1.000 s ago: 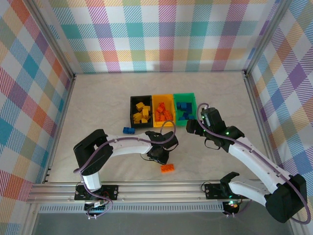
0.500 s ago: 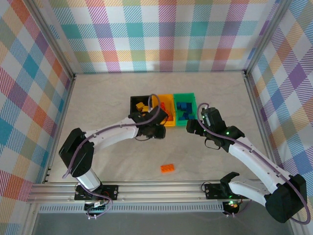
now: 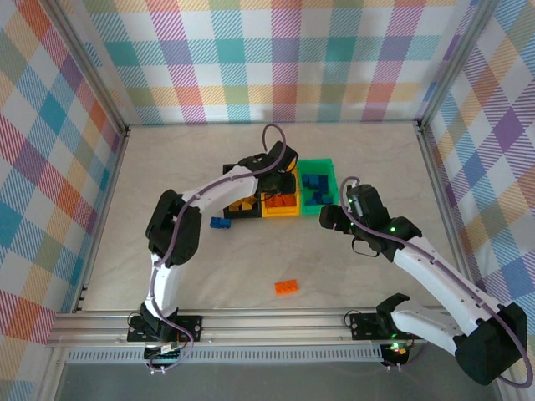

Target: Sort the legos into containers by color

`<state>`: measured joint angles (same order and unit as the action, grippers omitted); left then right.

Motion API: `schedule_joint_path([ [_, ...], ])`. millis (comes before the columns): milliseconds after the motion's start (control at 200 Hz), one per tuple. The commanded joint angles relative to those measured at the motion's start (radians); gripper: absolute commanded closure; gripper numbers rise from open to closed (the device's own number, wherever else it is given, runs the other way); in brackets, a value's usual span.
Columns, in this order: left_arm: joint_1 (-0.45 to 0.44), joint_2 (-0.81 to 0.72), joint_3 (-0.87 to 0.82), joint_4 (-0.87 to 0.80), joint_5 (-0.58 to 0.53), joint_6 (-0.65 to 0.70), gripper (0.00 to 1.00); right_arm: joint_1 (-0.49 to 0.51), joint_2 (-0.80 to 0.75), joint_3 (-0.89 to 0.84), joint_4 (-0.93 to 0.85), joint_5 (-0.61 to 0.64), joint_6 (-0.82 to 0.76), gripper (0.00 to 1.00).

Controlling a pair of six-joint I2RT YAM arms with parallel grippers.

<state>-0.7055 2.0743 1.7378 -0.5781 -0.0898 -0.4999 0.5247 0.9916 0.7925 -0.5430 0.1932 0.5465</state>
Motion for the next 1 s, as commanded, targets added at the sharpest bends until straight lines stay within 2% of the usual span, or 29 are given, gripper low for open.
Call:
schedule_joint_path([
  [0,0.006,0.035,0.087,-0.052,-0.003,0.016,0.47,-0.004,-0.012,-0.028,-0.017,-0.046,0.010,0.16],
  [150,0.006,0.022,0.117,-0.044,0.034,-0.004,0.36,0.000,-0.009,-0.056,0.008,-0.162,-0.026,0.16],
  [260,0.006,-0.074,0.049,0.009,0.062,-0.029,0.21,0.041,0.006,-0.084,0.029,-0.259,-0.063,0.16],
  [345,0.006,-0.176,-0.042,0.052,0.083,-0.037,0.12,0.120,0.030,-0.097,0.036,-0.303,-0.086,0.16],
  [470,0.006,-0.328,-0.207,0.079,0.098,-0.051,0.00,0.288,0.108,-0.091,0.045,-0.321,-0.118,0.15],
  [590,0.016,-0.487,-0.395,0.089,0.092,-0.073,0.00,0.414,0.210,-0.070,0.073,-0.339,-0.158,0.15],
  [710,0.060,-0.670,-0.588,0.077,0.093,-0.100,0.00,0.499,0.316,-0.021,0.086,-0.319,-0.210,0.14],
  [870,0.169,-0.897,-0.793,0.025,0.127,-0.128,0.00,0.537,0.434,0.018,0.085,-0.270,-0.264,0.14],
  [995,0.225,-1.002,-0.877,-0.011,0.148,-0.133,0.00,0.566,0.481,0.041,0.061,-0.252,-0.299,0.14],
])
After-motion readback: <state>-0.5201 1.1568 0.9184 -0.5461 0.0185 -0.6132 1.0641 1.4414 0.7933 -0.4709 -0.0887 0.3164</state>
